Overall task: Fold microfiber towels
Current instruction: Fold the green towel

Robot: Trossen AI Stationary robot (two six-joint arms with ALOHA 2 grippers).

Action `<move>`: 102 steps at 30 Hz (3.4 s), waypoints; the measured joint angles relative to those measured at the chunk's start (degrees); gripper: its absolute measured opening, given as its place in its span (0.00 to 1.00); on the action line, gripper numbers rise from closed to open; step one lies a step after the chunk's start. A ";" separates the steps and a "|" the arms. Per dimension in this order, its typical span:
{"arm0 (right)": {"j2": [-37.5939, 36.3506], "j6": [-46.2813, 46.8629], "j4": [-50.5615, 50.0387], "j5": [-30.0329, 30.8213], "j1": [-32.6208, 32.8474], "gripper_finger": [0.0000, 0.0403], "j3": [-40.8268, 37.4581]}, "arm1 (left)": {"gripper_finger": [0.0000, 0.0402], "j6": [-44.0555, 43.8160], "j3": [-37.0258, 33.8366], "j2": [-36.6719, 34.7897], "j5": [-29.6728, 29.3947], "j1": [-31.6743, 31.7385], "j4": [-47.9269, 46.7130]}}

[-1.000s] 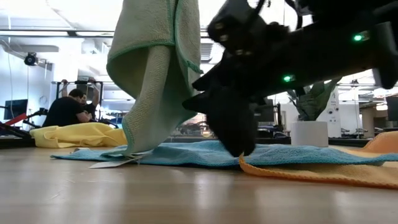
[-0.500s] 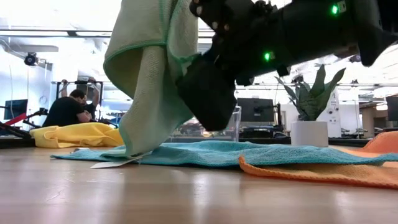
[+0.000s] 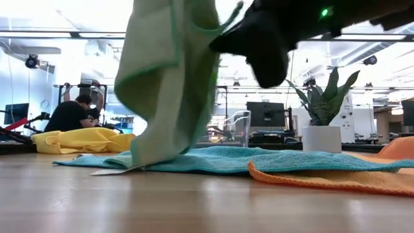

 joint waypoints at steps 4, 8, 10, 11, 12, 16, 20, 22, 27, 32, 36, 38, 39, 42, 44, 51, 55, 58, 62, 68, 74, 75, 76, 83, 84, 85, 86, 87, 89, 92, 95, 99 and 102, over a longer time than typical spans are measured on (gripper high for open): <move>-6.57 -0.87 -0.60 0.62 -0.02 0.02 -3.94 | 0.00 -5.55 -0.11 -0.56 0.01 0.00 -7.41; -15.03 -1.04 -2.87 0.94 -0.18 0.02 -7.54 | 0.00 -9.56 -0.17 -0.73 0.07 0.00 -13.14; -19.36 -1.71 -3.52 1.43 -0.40 0.02 -8.79 | 0.00 -10.37 -0.20 -0.73 0.08 -0.02 -15.74; -21.59 -2.59 -4.47 1.90 -0.43 0.02 -9.27 | 0.00 -10.71 -0.20 -0.78 0.06 -0.02 -16.75; -23.69 -2.96 -5.19 2.01 -0.49 0.02 -9.40 | 0.00 -11.02 -0.20 -0.88 0.04 -0.02 -17.94; -31.83 -4.40 -10.38 1.97 -0.52 0.02 -9.56 | 0.00 -11.13 -0.21 -1.08 -0.54 0.04 -23.15; -38.70 -4.47 -16.11 1.91 -0.52 0.02 -9.20 | 0.00 -11.15 -0.78 -1.16 -3.04 0.07 -25.70; -41.78 -4.00 -18.50 1.95 -0.52 0.02 -9.08 | 0.00 -11.14 -1.21 -1.49 -3.12 0.26 -25.91; -47.47 -3.15 -22.82 1.36 -0.52 0.02 -8.93 | 0.00 -11.13 -1.88 -1.80 -3.59 1.90 -27.80; -50.26 -6.21 -23.69 1.24 -0.77 0.02 -8.88 | 0.00 -7.16 -3.62 -1.87 -5.40 6.41 -27.82; -51.27 -8.80 -23.80 0.23 -1.72 0.02 -7.90 | 0.00 -3.62 -5.16 -2.17 -6.41 12.39 -27.86; -51.52 -9.35 -24.02 0.24 -1.90 0.02 -7.34 | 0.00 -2.90 -5.66 -3.00 -6.49 14.64 -27.86; -51.59 -9.66 -24.37 0.23 -1.90 0.02 -7.21 | 0.00 -2.07 -5.77 -3.53 -6.49 15.50 -27.86; -51.70 -9.78 -25.75 0.05 -1.90 0.02 -7.05 | 0.00 3.36 -5.79 -4.71 -6.72 16.97 -26.13; -51.88 -9.82 -27.14 0.05 -1.98 0.02 -7.05 | 0.00 8.70 -5.79 -5.19 -6.99 17.51 -21.84; -52.33 -8.60 -30.17 0.07 -2.50 0.02 -7.07 | 0.00 15.53 -6.31 -5.24 -4.26 17.62 -14.64; -53.39 -8.88 -31.77 -0.15 -3.76 0.02 -7.07 | 0.00 19.53 -9.57 -5.19 -4.16 18.16 -13.60; -54.71 -7.92 -33.52 -0.86 -6.26 0.02 -6.49 | 0.00 22.15 -10.43 -5.32 -3.17 20.32 -11.30; -57.00 0.21 -41.36 -9.64 -9.68 0.02 -5.31 | 0.00 22.16 -10.43 -5.99 -0.77 22.98 -8.51; -58.04 6.06 -48.01 -14.18 -15.06 0.02 -5.01 | 0.00 22.99 -10.43 -7.72 3.37 26.79 -5.41; -58.15 12.25 -52.67 -22.28 -19.28 0.02 -4.97 | 0.00 23.17 -15.82 -9.27 6.62 27.93 -1.25; -58.00 12.32 -54.10 -23.05 -19.59 0.02 -4.97 | 0.00 23.68 -17.27 -9.54 6.62 27.91 0.21; -57.83 12.30 -55.28 -23.28 -19.78 0.02 -4.97 | 0.00 23.72 -18.59 -9.98 6.65 27.91 1.74; -57.55 19.27 -62.69 -26.68 -17.30 0.02 -5.09 | 0.00 22.55 -26.42 -13.81 6.08 24.06 5.03; -57.44 20.09 -63.95 -26.77 -16.48 0.02 -5.16 | 0.00 22.00 -27.39 -14.34 5.74 22.62 5.02; -57.36 21.11 -64.71 -26.79 -15.49 0.02 -5.30 | 0.00 21.49 -28.28 -14.94 4.73 21.02 4.98; -57.34 21.58 -65.12 -26.75 -14.53 0.02 -5.60 | 0.00 20.90 -29.11 -15.53 3.34 19.12 5.06; -57.34 22.15 -65.11 -26.52 -13.48 0.02 -6.04 | 0.00 20.55 -30.03 -16.14 1.86 17.01 5.23; -57.10 23.14 -64.89 -24.84 -11.17 0.02 -7.13 | 0.00 20.01 -32.11 -16.70 -1.41 12.36 5.31; -56.37 23.45 -63.74 -22.72 -7.42 0.02 -9.26 | 0.00 16.84 -35.09 -16.47 -5.27 5.33 5.39; -55.22 24.83 -61.60 -22.18 -3.43 0.02 -11.55 | 0.00 11.61 -37.90 -15.25 -8.51 -1.40 5.93; -52.55 28.84 -58.09 -22.16 2.07 0.02 -14.98 | 0.00 5.53 -41.81 -11.54 -11.94 -9.09 8.38; -49.24 33.05 -55.95 -22.15 5.74 0.02 -17.51 | 0.00 -0.38 -43.59 -7.70 -12.52 -12.79 9.88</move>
